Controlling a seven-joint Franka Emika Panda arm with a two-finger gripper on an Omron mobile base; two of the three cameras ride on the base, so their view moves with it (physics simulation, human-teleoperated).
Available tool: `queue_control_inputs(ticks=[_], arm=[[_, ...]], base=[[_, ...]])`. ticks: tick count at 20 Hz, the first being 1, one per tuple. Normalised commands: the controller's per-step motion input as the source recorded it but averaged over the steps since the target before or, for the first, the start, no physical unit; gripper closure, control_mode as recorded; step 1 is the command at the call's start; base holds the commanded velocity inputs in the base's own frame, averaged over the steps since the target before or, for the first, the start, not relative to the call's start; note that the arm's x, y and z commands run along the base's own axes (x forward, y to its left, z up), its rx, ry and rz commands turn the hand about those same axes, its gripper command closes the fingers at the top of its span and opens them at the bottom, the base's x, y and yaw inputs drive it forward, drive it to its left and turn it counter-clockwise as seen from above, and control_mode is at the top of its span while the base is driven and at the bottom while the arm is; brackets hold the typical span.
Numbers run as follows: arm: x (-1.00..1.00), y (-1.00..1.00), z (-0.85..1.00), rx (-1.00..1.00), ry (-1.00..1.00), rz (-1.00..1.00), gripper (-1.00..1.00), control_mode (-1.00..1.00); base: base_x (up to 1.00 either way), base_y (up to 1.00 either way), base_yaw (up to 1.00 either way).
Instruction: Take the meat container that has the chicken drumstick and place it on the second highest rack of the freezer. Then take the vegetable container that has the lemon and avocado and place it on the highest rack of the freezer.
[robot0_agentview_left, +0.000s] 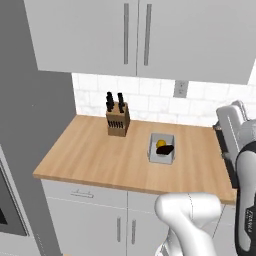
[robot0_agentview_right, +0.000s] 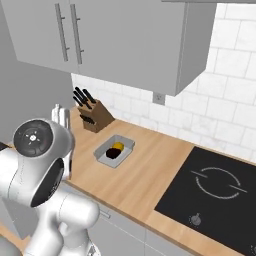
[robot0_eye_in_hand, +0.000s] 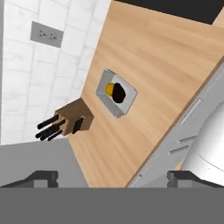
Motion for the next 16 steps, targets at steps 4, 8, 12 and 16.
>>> queue_control_inputs(ticks=[4,8,12,16], arm=[[0.76,-0.03,-0.99,0.03,0.08,0.01,-1.00,-1.00],[0.75,0.00,-0.91,0.05,0.07,0.01,-1.00,-1.00],[0.84,0.00,-1.00,0.02,0.08,0.00,-1.00,-1.00],[0.58,-0.05,-0.54,0.02,0.15,0.00,-1.00,-1.00]], base=[[0.00,0.00,0.00],[0.00,0.00,0.00],[0.00,0.00,0.00],[0.00,0.00,0.00]])
